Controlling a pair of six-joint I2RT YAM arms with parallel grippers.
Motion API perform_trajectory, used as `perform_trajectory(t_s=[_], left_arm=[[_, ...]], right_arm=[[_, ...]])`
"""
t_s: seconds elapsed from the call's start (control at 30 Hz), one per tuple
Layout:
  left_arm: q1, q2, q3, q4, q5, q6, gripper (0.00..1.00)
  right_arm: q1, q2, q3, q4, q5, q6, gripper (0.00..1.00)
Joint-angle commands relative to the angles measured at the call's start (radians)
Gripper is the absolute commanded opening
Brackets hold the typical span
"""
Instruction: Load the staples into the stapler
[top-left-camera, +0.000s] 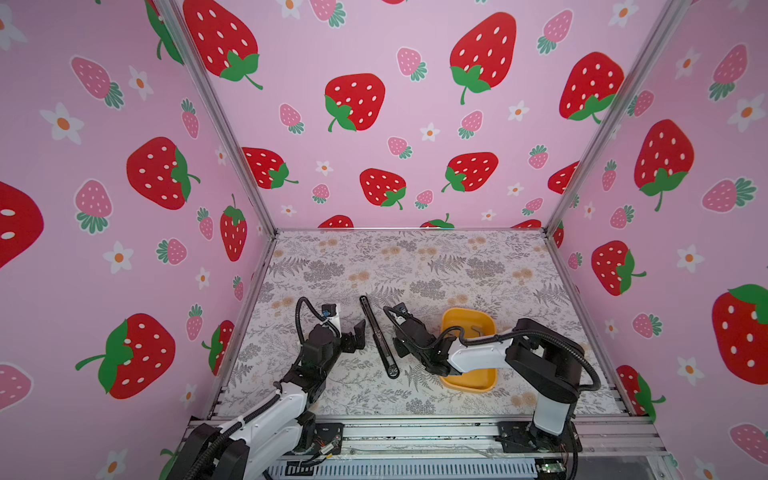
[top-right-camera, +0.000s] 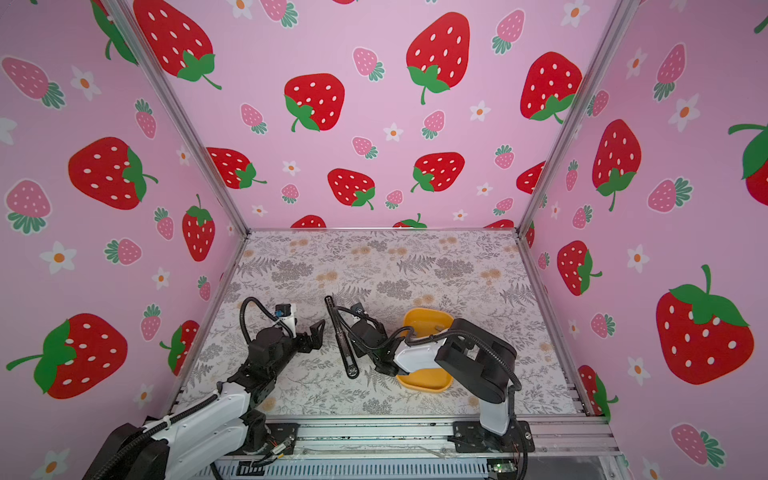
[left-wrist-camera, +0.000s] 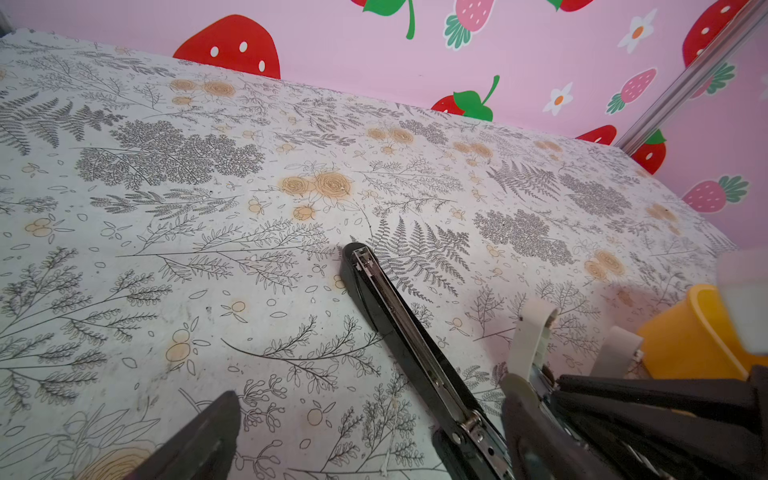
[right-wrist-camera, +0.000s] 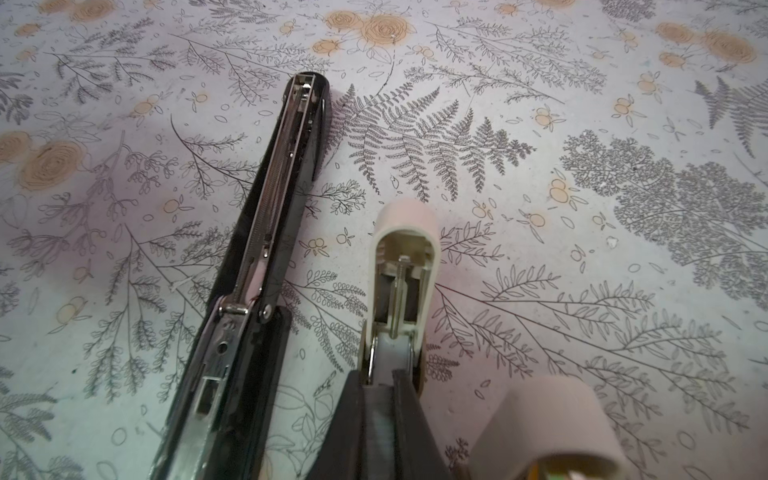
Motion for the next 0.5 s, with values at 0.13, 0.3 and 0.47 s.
perform_trajectory(t_s=[0.13, 0.3, 0.47], left_arm=[[-0.005, 0.000, 0.039, 0.026, -0.017, 0.005, 0.99], [-0.006, 0.000, 0.038, 0.026, -0.016, 0.007, 0.99], [-0.006, 0.000, 0.040, 0.025, -0.018, 0.008, 0.99]], right_arm=[[-0.008, 0.020, 0.018, 0.018, -0.006, 0.006, 0.04], [-0.010, 0.022, 0.014, 0.018, -0.006, 0.009, 0.04], [-0.012, 0.016, 0.016, 0.014, -0.005, 0.008, 0.02]])
